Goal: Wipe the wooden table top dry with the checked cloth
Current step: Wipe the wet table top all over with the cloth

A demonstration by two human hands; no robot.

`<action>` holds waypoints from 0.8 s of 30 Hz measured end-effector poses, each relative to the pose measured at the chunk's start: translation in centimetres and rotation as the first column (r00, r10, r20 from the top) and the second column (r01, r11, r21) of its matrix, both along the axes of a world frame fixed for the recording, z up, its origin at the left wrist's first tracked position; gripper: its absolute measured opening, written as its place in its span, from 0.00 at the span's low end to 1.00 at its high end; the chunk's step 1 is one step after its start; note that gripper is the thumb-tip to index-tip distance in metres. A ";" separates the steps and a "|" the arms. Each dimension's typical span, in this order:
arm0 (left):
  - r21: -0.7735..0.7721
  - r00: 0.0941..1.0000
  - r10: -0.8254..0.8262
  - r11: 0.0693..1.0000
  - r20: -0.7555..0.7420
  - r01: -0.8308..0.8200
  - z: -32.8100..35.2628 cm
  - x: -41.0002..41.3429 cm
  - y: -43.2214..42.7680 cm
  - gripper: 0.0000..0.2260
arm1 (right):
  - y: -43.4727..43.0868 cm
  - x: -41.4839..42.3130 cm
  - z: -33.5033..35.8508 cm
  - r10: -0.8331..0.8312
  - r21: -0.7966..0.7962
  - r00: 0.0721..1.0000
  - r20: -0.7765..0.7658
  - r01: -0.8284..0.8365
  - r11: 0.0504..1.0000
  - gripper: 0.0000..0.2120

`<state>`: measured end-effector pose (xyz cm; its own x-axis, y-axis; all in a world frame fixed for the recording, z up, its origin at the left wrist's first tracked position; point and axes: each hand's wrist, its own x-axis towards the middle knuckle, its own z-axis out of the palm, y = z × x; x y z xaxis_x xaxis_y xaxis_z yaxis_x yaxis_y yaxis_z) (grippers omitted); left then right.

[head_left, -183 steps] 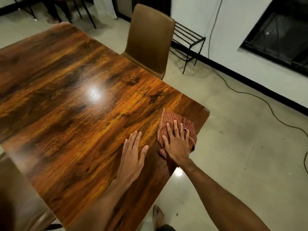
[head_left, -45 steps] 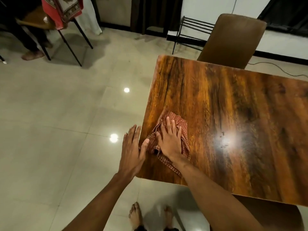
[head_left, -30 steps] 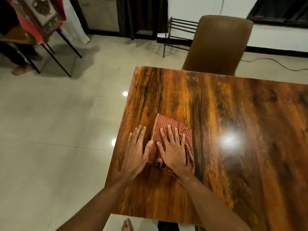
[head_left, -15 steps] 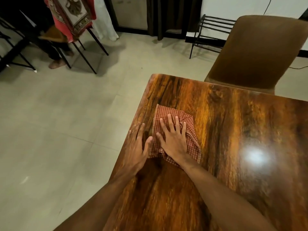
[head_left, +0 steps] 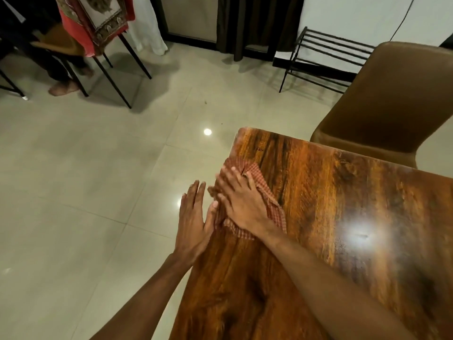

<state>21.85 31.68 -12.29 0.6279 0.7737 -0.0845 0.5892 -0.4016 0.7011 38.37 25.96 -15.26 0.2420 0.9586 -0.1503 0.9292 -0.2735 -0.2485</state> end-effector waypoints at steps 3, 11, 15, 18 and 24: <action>0.002 1.000 -0.028 1.000 0.012 0.028 0.0 1.9 2.2 0.30 | 4.5 3.8 0.0 -0.156 0.004 0.988 -0.015 0.156 0.988 0.29; 0.019 0.995 -0.095 0.995 0.043 0.094 0.5 5.9 5.3 0.31 | 8.7 11.4 0.2 -0.349 0.020 0.936 -0.041 0.350 0.937 0.28; 0.029 0.990 -0.126 0.992 0.069 0.124 1.0 6.9 4.3 0.30 | 3.6 14.4 0.1 -0.460 0.036 0.888 -0.011 0.460 0.887 0.28; 0.020 0.987 -0.150 0.989 0.057 0.149 1.2 7.6 3.0 0.29 | -1.1 18.1 0.0 -0.574 0.016 0.818 0.030 0.574 0.819 0.29; 0.056 0.987 -0.148 0.988 0.062 0.145 2.0 8.2 -0.8 0.30 | -10.3 23.8 0.1 -0.700 -0.012 0.712 0.058 0.702 0.712 0.30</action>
